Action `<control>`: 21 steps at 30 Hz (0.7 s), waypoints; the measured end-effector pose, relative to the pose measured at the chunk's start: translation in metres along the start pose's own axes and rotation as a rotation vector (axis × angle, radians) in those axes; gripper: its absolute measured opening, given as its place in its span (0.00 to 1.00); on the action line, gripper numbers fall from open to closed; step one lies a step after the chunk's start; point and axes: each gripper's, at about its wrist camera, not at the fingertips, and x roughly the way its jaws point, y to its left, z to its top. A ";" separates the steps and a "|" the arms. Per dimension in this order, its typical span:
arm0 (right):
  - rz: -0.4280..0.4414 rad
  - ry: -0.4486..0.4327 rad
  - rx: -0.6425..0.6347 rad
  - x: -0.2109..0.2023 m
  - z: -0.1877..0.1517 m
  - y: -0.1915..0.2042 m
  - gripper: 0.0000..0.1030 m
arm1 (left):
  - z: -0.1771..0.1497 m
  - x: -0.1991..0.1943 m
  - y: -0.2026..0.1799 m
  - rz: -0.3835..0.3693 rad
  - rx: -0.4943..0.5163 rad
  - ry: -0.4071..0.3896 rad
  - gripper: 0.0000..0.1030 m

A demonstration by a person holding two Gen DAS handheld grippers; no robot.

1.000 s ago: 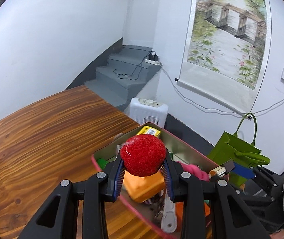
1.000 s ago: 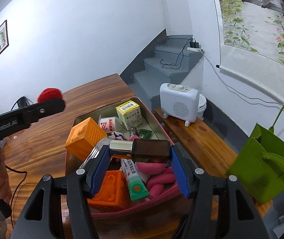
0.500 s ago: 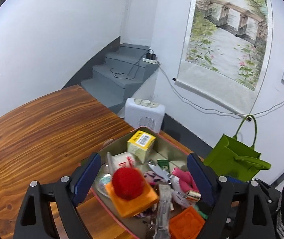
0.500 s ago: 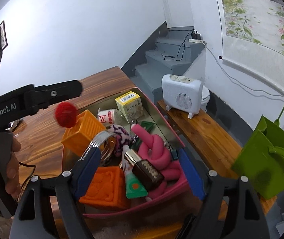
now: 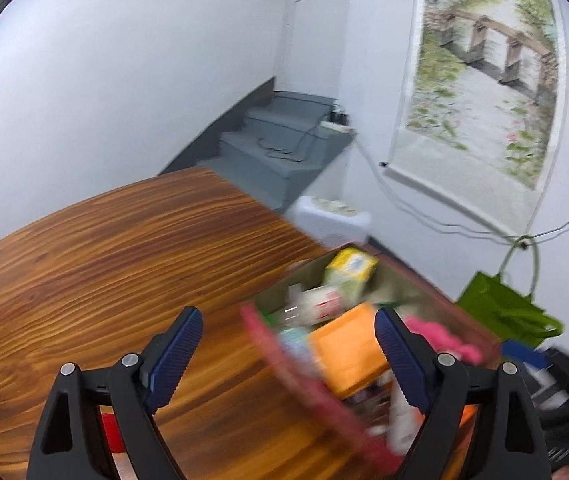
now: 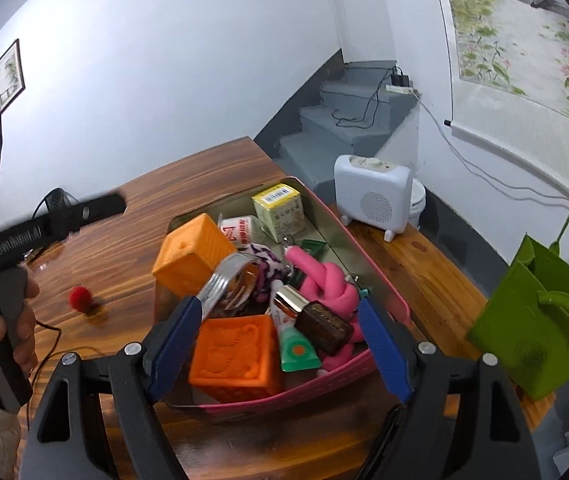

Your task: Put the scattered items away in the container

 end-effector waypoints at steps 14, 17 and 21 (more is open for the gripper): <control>0.025 0.011 0.015 0.003 -0.002 0.019 0.81 | -0.089 -0.055 0.205 0.478 -0.202 0.044 0.87; 0.028 0.009 0.004 0.002 -0.001 0.029 0.81 | -0.108 -0.068 0.263 0.550 -0.337 0.040 0.87; 0.031 0.002 -0.029 0.000 -0.001 0.050 0.81 | -0.129 -0.068 0.322 0.550 -0.470 0.082 0.87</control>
